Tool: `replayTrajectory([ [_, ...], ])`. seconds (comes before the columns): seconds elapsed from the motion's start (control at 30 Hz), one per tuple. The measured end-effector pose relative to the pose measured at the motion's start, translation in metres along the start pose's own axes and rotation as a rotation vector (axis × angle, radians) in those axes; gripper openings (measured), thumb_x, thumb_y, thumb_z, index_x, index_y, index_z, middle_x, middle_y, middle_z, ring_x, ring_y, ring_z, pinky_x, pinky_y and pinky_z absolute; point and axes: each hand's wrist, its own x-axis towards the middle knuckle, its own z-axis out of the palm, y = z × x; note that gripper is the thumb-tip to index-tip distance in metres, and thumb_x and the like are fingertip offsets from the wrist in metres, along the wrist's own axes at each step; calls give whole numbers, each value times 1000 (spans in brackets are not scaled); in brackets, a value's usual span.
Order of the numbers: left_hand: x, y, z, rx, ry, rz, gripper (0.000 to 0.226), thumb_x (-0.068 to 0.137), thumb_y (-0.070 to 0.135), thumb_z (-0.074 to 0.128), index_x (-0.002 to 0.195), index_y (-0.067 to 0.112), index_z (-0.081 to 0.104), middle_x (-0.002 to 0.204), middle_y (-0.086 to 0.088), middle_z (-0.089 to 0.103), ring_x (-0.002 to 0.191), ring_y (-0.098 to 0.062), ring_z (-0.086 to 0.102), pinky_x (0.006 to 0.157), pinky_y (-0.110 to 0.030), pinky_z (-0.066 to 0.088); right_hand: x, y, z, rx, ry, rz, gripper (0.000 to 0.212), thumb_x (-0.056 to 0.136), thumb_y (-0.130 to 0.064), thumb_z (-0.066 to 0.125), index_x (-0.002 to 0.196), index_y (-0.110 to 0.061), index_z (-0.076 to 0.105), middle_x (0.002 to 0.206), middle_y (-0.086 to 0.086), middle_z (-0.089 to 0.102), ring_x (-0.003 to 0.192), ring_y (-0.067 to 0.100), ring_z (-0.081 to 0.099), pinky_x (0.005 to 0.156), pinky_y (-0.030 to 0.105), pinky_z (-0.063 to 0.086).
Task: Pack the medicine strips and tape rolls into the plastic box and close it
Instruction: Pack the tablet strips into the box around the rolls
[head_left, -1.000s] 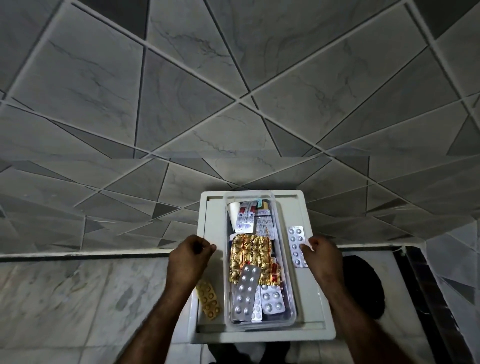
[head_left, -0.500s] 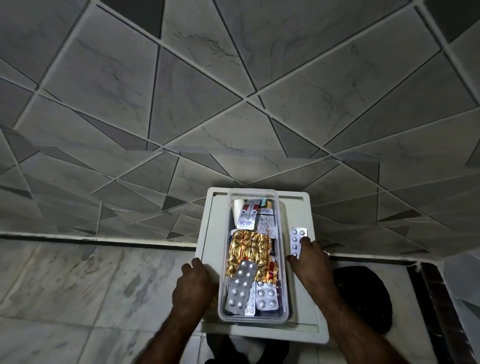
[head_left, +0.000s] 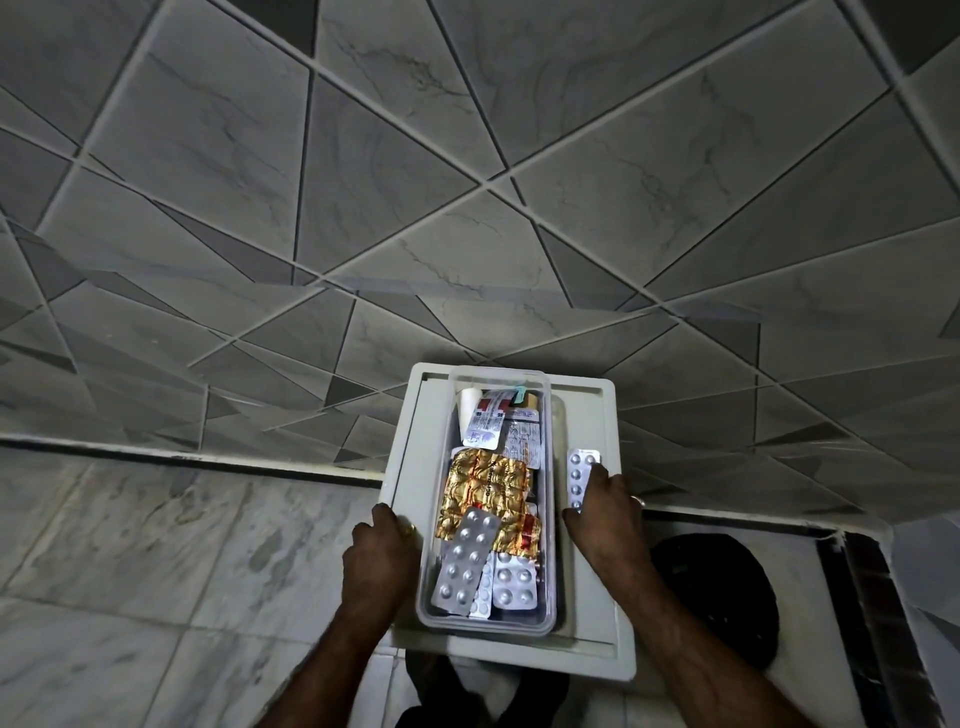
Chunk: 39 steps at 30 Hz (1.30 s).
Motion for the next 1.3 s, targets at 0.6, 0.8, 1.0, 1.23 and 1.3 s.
replayTrajectory([
  [0.6,14,-6,-44,-181,20,-74,30,88,17,60,117,11,66,111,-15,72,99,-32,68,80,-27,49,4,-9,3,66,-26,203,51,78,-21,67,120,-2,46,123,21,51,111,42,55,89,43,50],
  [0.8,33,3,-64,-494,49,-22,37,68,26,64,104,17,70,96,-8,76,84,-26,73,82,-48,60,16,-1,-9,347,-18,269,25,74,-14,66,96,-7,56,87,12,69,75,28,67,68,34,55],
  [1.0,39,46,-92,-729,65,109,26,83,9,69,109,12,70,96,-11,73,83,-25,73,66,-30,62,3,-9,-42,602,213,158,16,81,-13,68,94,-17,59,79,-2,67,71,22,66,67,36,54],
  [1.23,63,87,-95,-664,-65,215,34,87,10,69,121,9,65,105,-9,73,84,-18,72,74,-32,61,-4,-58,-54,537,262,-115,20,83,-15,69,100,-19,58,78,-11,58,66,5,56,54,17,38],
  [1.3,69,96,-95,-611,-87,258,36,87,13,70,122,8,65,107,-11,74,83,-20,73,78,-37,62,-1,-68,-56,477,288,-175,24,83,-17,70,103,-17,57,84,-8,56,70,8,54,57,16,36],
])
